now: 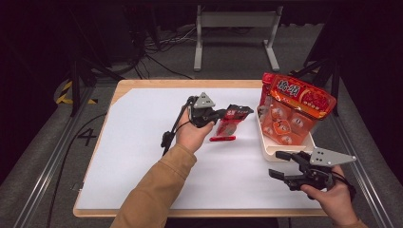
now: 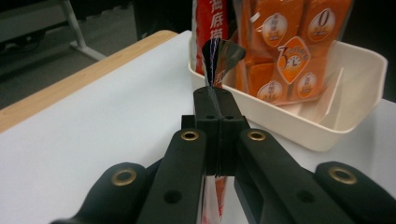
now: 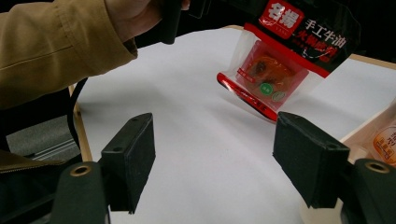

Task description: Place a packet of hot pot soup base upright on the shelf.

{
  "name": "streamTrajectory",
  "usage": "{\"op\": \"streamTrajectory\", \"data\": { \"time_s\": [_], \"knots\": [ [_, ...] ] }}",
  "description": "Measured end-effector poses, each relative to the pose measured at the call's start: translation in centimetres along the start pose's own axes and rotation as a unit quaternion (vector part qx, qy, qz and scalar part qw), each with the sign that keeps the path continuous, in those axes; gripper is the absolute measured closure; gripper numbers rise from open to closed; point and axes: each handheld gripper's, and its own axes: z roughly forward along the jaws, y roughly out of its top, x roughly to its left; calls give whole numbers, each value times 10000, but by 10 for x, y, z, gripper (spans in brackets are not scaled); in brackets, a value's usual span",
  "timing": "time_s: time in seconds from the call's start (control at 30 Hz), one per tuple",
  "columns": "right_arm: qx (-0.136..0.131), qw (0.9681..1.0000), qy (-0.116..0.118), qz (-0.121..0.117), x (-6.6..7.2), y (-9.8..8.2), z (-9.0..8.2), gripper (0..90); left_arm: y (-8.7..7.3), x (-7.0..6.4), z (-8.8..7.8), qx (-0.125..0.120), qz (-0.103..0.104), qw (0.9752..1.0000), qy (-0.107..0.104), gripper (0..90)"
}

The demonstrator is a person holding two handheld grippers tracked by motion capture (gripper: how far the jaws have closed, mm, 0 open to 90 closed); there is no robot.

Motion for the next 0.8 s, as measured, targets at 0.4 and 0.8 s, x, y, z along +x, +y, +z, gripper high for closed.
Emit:
{"op": "streamTrajectory", "data": {
  "time_s": [0.4,0.8],
  "knots": [
    [-69,9999,-138,-8,-4,14,6,357,14,-24,-25,-325,202,9986,-373,900],
    [37,9984,-554,-102,-22,31,7,540,23,-52,-38,-592,332,9942,-830,900]
  ]
}}
